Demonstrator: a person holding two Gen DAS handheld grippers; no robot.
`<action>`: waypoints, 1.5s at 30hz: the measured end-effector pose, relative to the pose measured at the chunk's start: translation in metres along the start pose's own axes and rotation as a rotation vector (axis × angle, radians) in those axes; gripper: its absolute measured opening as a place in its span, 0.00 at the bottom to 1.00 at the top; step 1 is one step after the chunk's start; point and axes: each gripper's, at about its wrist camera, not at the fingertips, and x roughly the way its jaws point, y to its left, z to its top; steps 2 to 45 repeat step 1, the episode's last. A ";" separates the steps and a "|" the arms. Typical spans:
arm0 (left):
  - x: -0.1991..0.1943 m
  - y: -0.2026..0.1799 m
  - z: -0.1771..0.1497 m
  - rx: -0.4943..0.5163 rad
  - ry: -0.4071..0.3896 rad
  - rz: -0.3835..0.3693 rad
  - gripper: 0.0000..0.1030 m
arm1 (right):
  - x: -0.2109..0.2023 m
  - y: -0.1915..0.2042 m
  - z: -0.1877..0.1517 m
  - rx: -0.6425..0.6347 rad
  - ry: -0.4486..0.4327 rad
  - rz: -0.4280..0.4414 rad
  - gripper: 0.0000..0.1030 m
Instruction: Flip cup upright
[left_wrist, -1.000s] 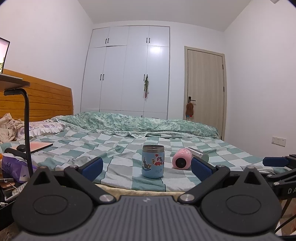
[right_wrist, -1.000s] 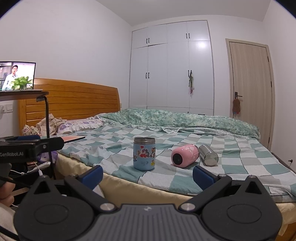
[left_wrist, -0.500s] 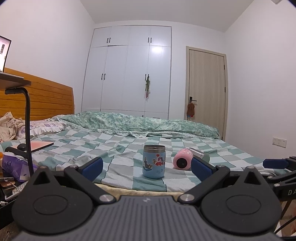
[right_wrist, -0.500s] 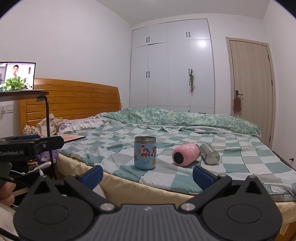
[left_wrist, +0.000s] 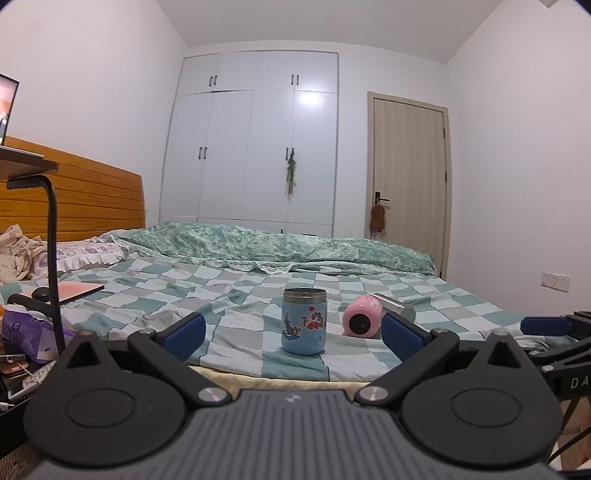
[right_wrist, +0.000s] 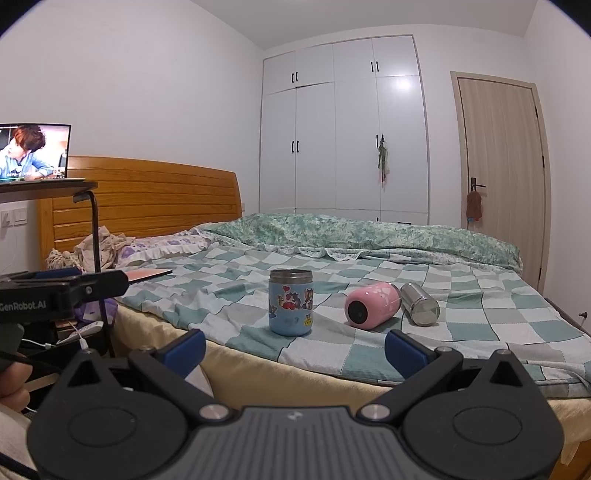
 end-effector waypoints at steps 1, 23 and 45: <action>0.000 0.000 0.000 0.003 -0.001 0.000 1.00 | 0.000 0.000 0.000 0.000 0.000 0.000 1.00; 0.000 0.000 0.000 0.003 -0.001 0.000 1.00 | 0.000 0.000 0.000 0.000 0.000 0.000 1.00; 0.000 0.000 0.000 0.003 -0.001 0.000 1.00 | 0.000 0.000 0.000 0.000 0.000 0.000 1.00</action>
